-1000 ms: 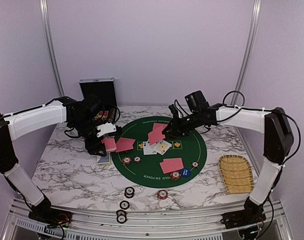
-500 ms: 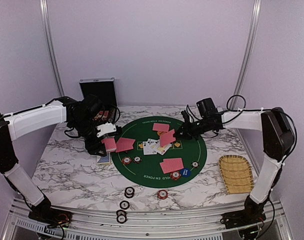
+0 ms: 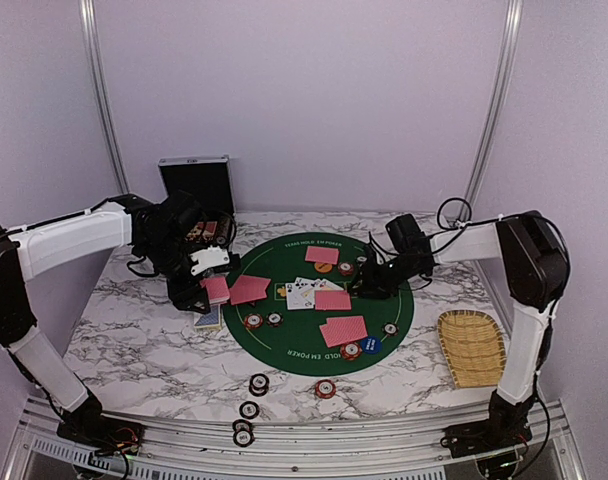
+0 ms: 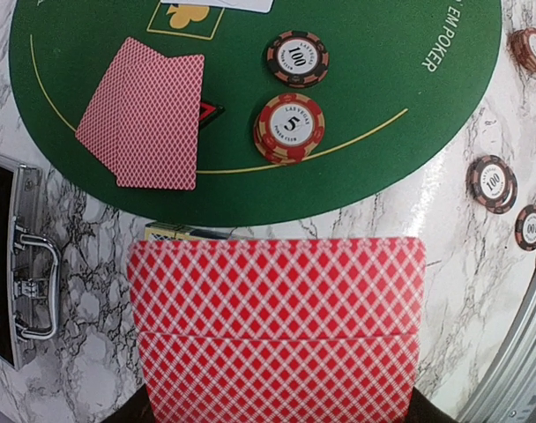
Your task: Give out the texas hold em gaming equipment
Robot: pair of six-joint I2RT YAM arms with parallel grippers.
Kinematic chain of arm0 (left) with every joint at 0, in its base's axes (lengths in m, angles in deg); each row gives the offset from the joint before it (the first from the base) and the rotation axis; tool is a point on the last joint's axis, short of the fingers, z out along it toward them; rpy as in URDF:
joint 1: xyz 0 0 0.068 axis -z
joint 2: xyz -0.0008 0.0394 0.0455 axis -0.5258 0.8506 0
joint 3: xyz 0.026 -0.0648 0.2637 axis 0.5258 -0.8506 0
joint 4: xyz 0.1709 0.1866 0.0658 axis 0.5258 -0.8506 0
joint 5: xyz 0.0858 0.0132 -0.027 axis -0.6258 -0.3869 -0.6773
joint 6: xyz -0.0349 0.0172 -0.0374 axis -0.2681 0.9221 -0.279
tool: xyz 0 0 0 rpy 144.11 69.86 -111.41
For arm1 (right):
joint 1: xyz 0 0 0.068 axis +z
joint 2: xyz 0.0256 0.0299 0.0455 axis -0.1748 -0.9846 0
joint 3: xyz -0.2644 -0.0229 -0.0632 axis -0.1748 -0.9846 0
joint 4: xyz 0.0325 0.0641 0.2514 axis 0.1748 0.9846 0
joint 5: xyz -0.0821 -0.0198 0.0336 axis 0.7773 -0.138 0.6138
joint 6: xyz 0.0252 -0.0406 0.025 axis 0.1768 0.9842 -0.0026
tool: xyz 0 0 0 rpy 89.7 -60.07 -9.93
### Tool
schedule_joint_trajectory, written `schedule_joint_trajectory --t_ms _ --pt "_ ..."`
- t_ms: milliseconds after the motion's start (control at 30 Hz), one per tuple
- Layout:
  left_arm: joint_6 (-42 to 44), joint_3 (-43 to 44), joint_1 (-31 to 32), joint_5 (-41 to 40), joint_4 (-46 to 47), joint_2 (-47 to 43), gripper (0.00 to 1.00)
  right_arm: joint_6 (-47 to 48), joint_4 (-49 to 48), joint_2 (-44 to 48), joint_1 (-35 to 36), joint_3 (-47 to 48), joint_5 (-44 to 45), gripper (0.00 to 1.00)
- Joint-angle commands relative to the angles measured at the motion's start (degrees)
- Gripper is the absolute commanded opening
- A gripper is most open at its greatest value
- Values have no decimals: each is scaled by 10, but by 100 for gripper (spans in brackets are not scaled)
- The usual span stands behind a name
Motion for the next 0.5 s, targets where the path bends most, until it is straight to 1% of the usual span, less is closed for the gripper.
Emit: schedule_joint_trajectory --t_ms 0,100,267,333,400,433,467 --pt "-2 -27 -30 -5 1 -19 0 25 32 45 -2 2 49 48" --pt "5 -59 -59 -10 9 -34 0 24 37 78 -2 -8 54 59" --pt "12 -134 -111 -38 49 -50 0 19 46 142 -2 -32 68 73" --pt "15 -162 -125 -56 79 -51 0 17 50 166 -2 -43 73 81" --pt "18 -184 -137 -65 101 -48 0 17 53 186 -2 -53 79 95" --pt "18 -191 -142 -69 112 -45 0 17 56 194 -2 -57 83 98" --pt "18 -197 -148 -73 123 -38 0 18 60 201 -2 -61 88 99"
